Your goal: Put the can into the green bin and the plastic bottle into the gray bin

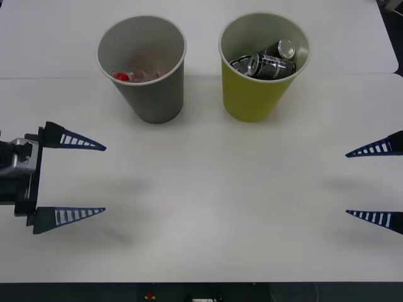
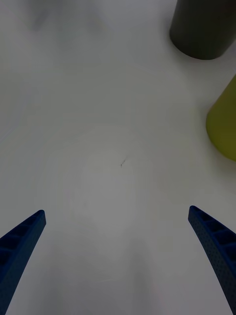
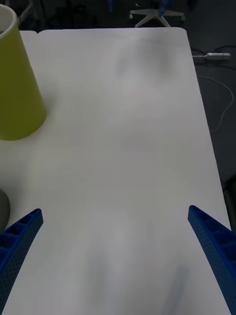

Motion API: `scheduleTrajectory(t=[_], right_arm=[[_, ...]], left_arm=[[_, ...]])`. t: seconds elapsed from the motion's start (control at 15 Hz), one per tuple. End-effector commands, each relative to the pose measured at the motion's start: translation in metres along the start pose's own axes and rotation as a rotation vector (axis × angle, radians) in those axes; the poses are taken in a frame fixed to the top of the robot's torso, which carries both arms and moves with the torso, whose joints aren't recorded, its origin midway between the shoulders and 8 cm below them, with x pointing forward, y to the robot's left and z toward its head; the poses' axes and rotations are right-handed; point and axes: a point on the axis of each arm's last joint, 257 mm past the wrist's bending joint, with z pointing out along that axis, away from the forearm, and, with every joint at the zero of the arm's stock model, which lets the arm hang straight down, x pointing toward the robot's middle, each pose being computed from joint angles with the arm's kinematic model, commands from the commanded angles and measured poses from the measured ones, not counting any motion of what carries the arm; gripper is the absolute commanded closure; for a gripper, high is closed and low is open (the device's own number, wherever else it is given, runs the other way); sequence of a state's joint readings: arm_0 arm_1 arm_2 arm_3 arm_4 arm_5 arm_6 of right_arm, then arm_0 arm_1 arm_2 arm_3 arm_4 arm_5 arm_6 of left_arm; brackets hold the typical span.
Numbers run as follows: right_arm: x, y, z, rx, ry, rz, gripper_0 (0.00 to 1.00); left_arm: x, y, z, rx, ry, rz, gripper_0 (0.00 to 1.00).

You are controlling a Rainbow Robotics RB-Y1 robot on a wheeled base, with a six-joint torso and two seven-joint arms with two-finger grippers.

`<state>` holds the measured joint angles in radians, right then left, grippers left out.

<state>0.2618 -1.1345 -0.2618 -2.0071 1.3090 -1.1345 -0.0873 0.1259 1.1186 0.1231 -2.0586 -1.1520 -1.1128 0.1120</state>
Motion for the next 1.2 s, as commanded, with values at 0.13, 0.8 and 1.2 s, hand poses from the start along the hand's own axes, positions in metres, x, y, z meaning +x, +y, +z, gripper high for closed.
scheduleTrajectory(t=[0.13,0.8,1.2], right_arm=[[0.0,0.0,0.0,0.0,0.0,0.0,0.0],[0.0,0.0,0.0,0.0,0.0,0.0,0.0],[0.0,0.0,0.0,0.0,0.0,0.0,0.0]], left_arm=[[0.001,-0.004,0.002,0.012,0.01,0.012,0.0],[0.001,0.001,-0.005,0.003,0.023,0.043,0.0],[0.007,0.001,-0.009,0.007,0.051,0.042,0.0]])
